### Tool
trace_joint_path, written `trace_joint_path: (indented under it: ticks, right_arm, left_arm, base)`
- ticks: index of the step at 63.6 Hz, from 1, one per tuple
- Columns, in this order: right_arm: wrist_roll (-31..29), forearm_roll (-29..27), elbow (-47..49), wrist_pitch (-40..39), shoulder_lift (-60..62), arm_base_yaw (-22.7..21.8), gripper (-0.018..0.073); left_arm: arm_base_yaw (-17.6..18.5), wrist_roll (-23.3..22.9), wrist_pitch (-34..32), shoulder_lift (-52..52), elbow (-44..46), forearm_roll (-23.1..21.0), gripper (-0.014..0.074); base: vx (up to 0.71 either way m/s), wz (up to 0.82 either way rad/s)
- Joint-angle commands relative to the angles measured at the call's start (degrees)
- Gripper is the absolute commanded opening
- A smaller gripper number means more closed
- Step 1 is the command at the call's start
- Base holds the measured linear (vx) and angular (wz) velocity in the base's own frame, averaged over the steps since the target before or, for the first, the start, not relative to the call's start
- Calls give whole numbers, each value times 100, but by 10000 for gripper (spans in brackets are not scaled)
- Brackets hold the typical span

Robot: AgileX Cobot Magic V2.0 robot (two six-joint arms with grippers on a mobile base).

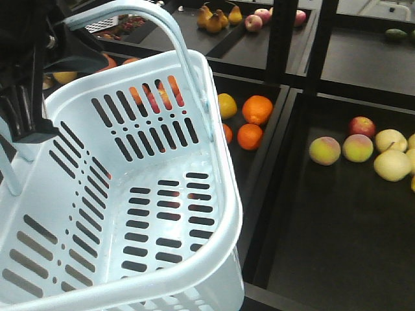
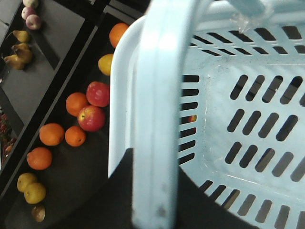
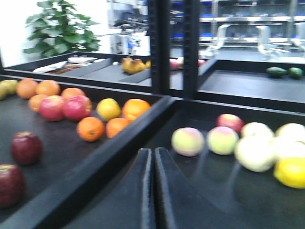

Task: Pick three apples into basket with both arms
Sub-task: 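Turn the base away from the table while holding the basket aloft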

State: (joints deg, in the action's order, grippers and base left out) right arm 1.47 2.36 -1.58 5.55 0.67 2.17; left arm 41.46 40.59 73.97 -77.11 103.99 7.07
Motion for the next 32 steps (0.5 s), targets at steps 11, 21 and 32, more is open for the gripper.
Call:
trace_joint_path:
  ticks: [11, 21, 32]
  right_arm:
    - [-1, 44, -82, -458, 56, -37, -8]
    - [-1, 44, -82, -458, 56, -37, -8]
    - [-1, 44, -82, -458, 56, -37, -8]
  left_arm:
    - [18, -66, -245, 160, 192, 12, -6]
    - [18, -66, -245, 160, 192, 12, -6]
    - [18, -66, -245, 160, 192, 12, -6]
  base:
    - [-2, 43]
    - [-2, 42]
    - [-1, 38]
